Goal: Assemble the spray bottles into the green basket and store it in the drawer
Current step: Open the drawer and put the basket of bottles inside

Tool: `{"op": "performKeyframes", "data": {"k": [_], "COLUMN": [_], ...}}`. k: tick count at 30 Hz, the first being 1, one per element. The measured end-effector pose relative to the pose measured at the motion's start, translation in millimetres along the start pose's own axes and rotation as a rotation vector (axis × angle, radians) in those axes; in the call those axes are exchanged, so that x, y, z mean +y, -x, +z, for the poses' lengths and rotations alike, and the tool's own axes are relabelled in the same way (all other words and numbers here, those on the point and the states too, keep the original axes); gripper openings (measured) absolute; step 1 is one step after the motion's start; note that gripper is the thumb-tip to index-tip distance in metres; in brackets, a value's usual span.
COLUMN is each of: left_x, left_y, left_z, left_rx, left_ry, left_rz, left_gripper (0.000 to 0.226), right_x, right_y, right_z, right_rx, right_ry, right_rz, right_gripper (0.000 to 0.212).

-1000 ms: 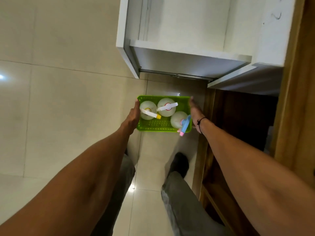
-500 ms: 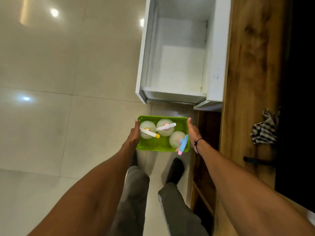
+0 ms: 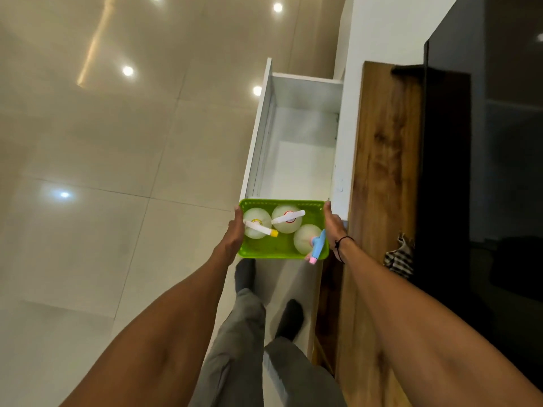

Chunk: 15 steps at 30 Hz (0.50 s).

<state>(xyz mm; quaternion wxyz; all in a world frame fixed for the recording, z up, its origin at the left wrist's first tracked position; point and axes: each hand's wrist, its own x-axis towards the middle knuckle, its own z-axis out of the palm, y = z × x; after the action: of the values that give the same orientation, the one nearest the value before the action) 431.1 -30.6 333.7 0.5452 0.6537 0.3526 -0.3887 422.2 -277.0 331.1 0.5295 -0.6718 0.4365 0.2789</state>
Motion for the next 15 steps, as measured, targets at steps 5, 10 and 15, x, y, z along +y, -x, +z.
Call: {"op": "performKeyframes", "data": {"k": [5, 10, 15], "left_x": [57, 101, 128], "left_y": [0, -31, -74], "left_z": [9, 13, 20], "left_rx": [-0.010, -0.024, -0.024], "left_ry": [0.000, 0.005, 0.075], "left_rz": [0.054, 0.083, 0.017], "left_gripper": [0.093, 0.091, 0.096], "right_x": [-45, -80, -125], "right_y": [-13, -46, -88], "right_z": [-18, -22, -19], "right_rx": [0.015, -0.010, 0.006], "right_ry": [-0.009, -0.022, -0.017], "right_rz": [-0.050, -0.031, -0.047], "right_gripper": [0.084, 0.090, 0.087]}}
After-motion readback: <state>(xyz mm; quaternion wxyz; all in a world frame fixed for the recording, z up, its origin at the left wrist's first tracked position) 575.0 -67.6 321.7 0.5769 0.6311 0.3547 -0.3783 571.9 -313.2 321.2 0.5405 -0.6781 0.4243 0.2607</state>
